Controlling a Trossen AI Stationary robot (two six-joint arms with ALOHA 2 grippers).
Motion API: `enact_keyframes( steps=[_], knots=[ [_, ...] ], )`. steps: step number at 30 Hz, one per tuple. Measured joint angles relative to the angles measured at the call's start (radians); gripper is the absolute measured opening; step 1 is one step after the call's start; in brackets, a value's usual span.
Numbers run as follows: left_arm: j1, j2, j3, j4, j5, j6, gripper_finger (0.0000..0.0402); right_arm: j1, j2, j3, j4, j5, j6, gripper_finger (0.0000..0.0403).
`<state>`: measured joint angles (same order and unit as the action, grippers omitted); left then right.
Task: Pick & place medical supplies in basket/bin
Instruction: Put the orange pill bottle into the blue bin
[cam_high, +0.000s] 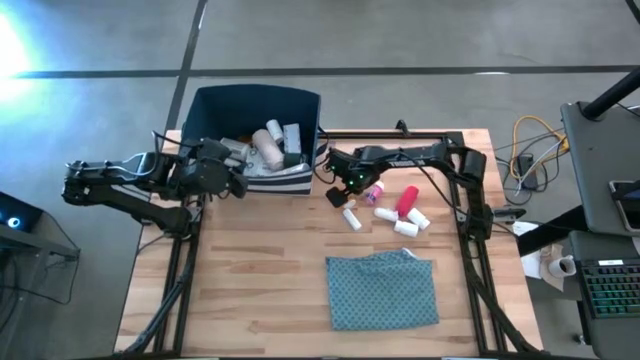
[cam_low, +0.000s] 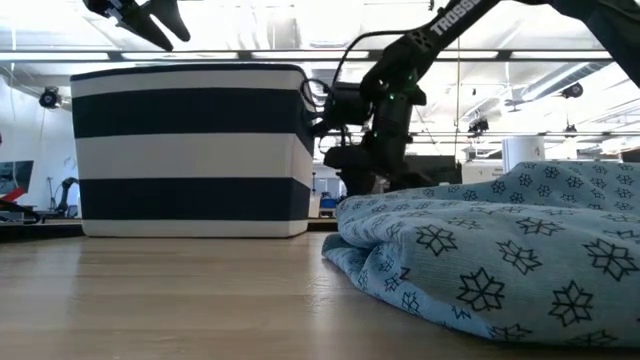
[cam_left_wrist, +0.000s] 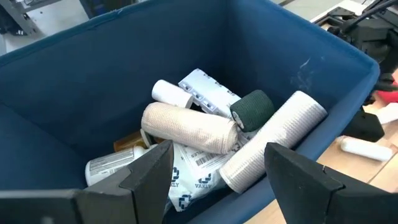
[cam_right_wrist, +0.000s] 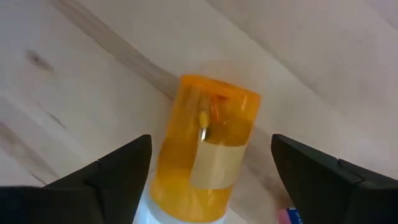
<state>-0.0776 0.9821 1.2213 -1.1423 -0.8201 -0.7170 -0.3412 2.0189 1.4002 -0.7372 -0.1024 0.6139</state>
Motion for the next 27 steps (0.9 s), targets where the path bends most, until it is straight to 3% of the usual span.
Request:
enact_keyframes(
  steps=[5,10,16,23,27],
  knots=[
    [0.000,0.000,0.000,0.001,0.003,0.000,0.0230,-0.001,0.002,-0.028,0.011,0.001,0.035,0.0292],
    [0.000,0.000,0.000,0.002,0.009,0.000,0.0230,0.003,0.001,-0.035,0.006,0.003,0.033,0.0228],
    [0.000,0.000,0.000,0.003,0.179,-0.001,0.0230,0.008,-0.082,-0.036,-0.004,0.006,0.009,0.0151],
    [0.000,0.001,0.000,0.040,0.249,-0.001,0.0230,-0.006,-0.302,-0.036,0.013,0.214,0.046,0.0154],
    [0.000,0.001,0.000,0.105,0.251,0.000,0.0230,-0.015,-0.439,-0.036,0.184,0.298,0.081,0.0162]
  ],
)
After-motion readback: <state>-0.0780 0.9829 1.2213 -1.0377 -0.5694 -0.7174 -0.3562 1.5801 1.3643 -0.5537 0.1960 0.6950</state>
